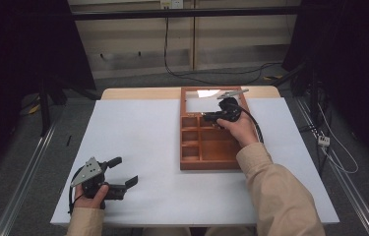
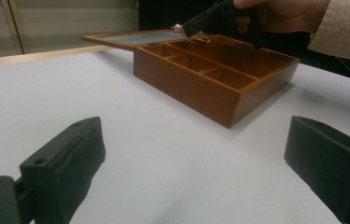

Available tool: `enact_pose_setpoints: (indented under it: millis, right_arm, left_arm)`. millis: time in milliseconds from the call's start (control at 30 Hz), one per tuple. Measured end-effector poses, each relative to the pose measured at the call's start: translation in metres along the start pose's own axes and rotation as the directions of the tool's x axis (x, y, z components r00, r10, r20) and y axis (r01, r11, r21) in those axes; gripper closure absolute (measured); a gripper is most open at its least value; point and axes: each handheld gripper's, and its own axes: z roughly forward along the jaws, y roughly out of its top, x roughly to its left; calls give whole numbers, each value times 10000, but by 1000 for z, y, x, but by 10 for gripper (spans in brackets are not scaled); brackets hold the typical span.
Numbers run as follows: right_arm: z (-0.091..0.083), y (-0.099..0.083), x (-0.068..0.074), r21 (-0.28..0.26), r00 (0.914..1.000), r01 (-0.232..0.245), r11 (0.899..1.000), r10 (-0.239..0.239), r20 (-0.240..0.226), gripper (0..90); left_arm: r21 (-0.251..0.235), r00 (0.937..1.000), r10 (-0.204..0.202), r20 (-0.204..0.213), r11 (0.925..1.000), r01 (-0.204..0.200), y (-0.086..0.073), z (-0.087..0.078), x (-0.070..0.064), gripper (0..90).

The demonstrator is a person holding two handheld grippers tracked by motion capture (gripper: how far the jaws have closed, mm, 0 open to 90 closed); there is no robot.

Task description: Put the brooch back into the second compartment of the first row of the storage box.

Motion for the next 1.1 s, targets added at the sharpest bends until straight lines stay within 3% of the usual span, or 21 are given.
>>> enact_pose_setpoints:
  millis: [1100]
  right_arm:
    - [5,-6,-3,402,9997,209,9990,-214,116,794]
  left_arm:
    - [-5,10000,-18,-8,10000,18,0,0,0,47]
